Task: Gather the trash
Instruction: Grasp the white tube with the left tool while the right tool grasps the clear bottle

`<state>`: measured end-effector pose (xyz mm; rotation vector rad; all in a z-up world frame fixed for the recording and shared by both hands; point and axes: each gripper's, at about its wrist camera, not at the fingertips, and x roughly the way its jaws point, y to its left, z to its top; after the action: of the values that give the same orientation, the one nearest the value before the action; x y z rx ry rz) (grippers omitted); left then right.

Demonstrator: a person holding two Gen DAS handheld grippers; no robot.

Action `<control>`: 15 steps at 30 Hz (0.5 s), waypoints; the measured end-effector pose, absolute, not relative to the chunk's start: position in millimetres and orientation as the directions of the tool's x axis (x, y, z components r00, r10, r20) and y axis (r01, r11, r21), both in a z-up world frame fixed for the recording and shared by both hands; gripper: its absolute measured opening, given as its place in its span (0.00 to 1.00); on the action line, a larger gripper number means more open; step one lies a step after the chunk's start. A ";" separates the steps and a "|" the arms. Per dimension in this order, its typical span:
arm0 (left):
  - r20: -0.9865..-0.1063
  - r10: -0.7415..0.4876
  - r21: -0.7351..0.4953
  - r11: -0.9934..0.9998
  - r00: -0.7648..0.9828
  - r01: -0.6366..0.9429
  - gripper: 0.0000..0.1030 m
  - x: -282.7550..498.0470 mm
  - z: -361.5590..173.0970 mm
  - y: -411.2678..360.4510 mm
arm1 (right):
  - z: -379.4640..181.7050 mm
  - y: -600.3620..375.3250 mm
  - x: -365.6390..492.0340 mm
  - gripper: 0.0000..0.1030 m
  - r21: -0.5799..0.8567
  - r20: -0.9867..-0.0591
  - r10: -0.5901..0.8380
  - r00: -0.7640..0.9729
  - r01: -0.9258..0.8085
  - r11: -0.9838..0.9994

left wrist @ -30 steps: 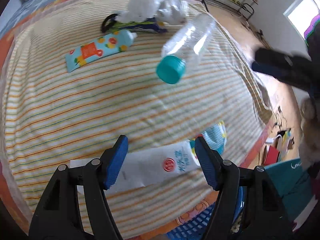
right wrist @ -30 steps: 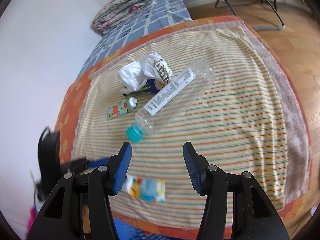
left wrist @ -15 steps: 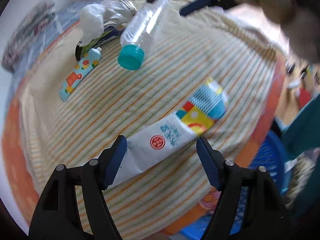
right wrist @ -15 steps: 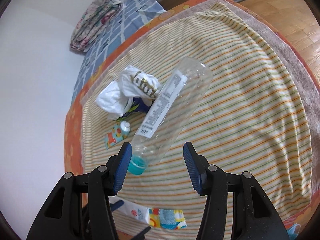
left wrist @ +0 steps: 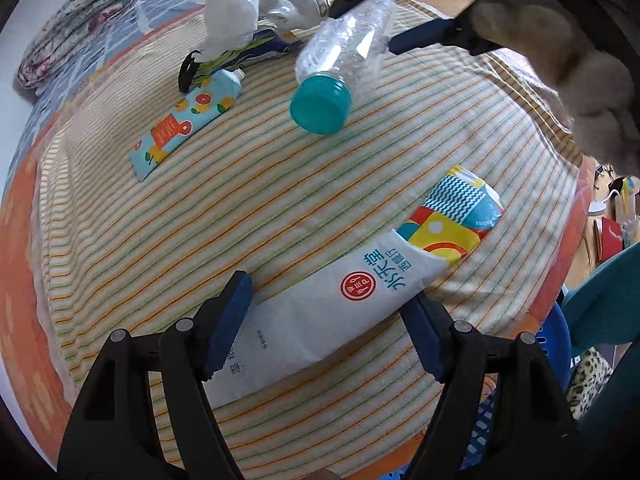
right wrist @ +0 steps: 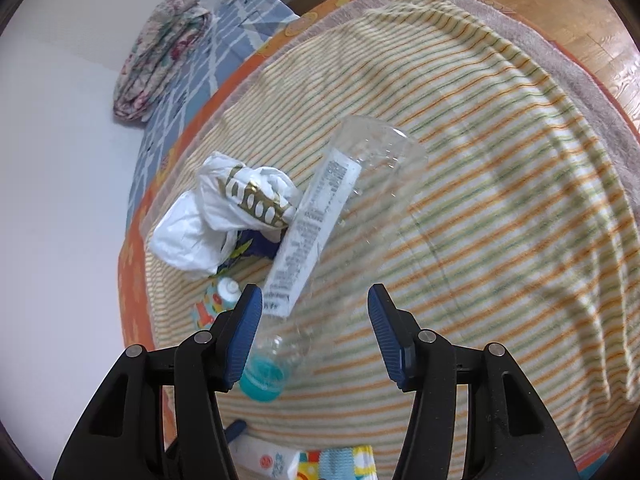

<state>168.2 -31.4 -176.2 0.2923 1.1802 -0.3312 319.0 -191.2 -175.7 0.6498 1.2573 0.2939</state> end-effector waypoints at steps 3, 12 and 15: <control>-0.933 -0.106 0.045 0.915 0.345 0.402 0.74 170.3 -176.1 -34.9 | -180.4 -188.6 326.1 0.60 0.594 -0.789 0.530 0.311 0.168 0.786; -0.928 -0.121 0.036 0.913 0.352 0.406 0.74 170.4 -175.1 -37.2 | -192.7 -178.4 338.9 0.73 0.587 -0.795 0.509 0.330 0.204 0.784; -0.927 -0.125 0.033 0.912 0.354 0.408 0.71 171.8 -175.3 -37.0 | -192.5 -181.4 337.0 0.62 0.586 -0.792 0.507 0.341 0.187 0.789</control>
<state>171.8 -37.0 -175.3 0.2780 1.1616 -0.3498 337.0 -181.4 -192.5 0.6693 1.2293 0.2298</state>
